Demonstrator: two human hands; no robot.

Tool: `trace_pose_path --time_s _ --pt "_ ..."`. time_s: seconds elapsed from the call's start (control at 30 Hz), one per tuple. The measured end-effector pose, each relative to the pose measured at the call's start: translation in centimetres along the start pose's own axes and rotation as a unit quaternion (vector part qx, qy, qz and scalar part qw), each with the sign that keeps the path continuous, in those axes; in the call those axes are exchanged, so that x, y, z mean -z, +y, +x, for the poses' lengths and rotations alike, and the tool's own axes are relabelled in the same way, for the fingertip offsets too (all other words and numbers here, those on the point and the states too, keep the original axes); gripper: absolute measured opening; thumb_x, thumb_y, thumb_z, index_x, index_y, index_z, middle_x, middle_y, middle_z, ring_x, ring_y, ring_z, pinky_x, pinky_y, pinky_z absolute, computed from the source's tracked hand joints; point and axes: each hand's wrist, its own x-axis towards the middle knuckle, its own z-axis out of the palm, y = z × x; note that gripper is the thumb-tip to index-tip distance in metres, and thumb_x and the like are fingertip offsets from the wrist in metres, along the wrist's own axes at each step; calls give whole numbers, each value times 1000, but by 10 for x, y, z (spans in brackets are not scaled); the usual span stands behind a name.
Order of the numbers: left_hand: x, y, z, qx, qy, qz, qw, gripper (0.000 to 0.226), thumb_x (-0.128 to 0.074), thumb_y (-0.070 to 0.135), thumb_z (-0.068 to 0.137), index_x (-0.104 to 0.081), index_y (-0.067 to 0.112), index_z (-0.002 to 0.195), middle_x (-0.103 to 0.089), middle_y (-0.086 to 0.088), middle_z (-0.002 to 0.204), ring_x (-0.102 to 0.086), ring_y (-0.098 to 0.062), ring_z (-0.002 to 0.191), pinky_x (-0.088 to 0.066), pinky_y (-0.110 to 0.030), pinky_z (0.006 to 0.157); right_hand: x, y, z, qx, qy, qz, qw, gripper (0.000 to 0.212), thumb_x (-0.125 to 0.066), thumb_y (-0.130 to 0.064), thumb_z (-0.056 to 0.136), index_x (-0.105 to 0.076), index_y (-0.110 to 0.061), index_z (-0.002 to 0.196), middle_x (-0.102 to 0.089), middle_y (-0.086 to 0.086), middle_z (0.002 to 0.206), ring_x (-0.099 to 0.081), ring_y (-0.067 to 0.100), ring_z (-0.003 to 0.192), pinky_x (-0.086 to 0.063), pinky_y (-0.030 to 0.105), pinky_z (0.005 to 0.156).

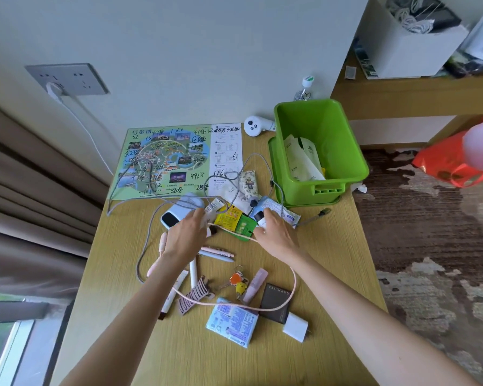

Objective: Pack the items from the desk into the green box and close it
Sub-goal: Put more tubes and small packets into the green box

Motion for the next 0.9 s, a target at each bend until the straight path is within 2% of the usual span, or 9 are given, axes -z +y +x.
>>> trace_pose_path --time_s 0.07,0.13,0.2,0.3,0.4,0.6,0.73,0.8,0.9 --pt "3 -13 1 22 -9 2 1000 29 -65 27 89 -52 11 109 -59 -6 100 -63 -33 81 -45 -35 54 -2 -8 11 5 -4 -4 1000 16 -48 -20 90 -44 -11 103 -52 4 97 -57 30 91 -32 34 62" --pt "2 -23 0 36 -50 16 998 39 -70 35 85 -53 14 112 -56 -3 102 -63 -28 84 -46 -34 56 -3 -14 24 5 3 -11 1000 16 -50 -17 91 -47 -9 104 -55 8 101 -58 31 96 -29 33 61" --pt "-3 -29 -1 43 -86 31 995 46 -72 40 82 -53 15 116 -54 -1 106 -63 -25 87 -51 -36 62 -2 -21 39 -10 17 -17 1000 21 -53 -16 92 -50 -7 111 -59 11 107 -58 30 101 -34 31 65" --pt "-12 -34 -3 40 -99 46 993 48 -71 43 82 -51 17 116 -55 0 110 -63 -23 93 -50 -35 73 2 -27 61 -51 64 -54 995 18 -58 -23 91 -52 -9 102 -60 11 99 -62 31 95 -35 32 63" --pt "-17 -36 -3 35 -93 49 994 45 -69 45 83 -52 17 113 -56 2 110 -63 -22 95 -49 -36 78 5 -31 81 -87 75 -58 992 28 -58 -29 92 -54 -5 106 -62 14 108 -61 32 97 -37 32 65" --pt "-13 -38 5 9 -87 41 995 37 -66 46 83 -56 19 107 -62 3 102 -61 -18 89 -54 -33 67 6 -37 112 -138 54 -50 988 46 -61 -43 90 -53 -3 112 -60 15 117 -63 31 100 -36 31 65" --pt "-2 -45 14 76 -156 -64 983 36 -65 55 80 -59 24 97 -65 4 80 -59 -13 62 -46 -26 52 5 -36 124 -160 19 -68 985 49 -66 -42 86 -50 -4 114 -58 13 119 -63 30 94 -35 29 58" --pt "4 -50 19 98 -201 -152 963 36 -68 53 79 -63 21 92 -66 0 75 -56 -12 55 -42 -25 50 4 -34 127 -171 -4 -64 983 43 -70 -41 84 -54 -6 104 -60 12 110 -59 27 80 -34 26 52" --pt "18 -55 26 113 -243 -260 928 25 -72 40 82 -67 16 80 -63 2 63 -52 -6 47 -36 -18 47 7 -31 130 -174 -35 -58 982 38 -74 -40 80 -50 -12 70 -60 6 82 -53 21 62 -31 22 44"
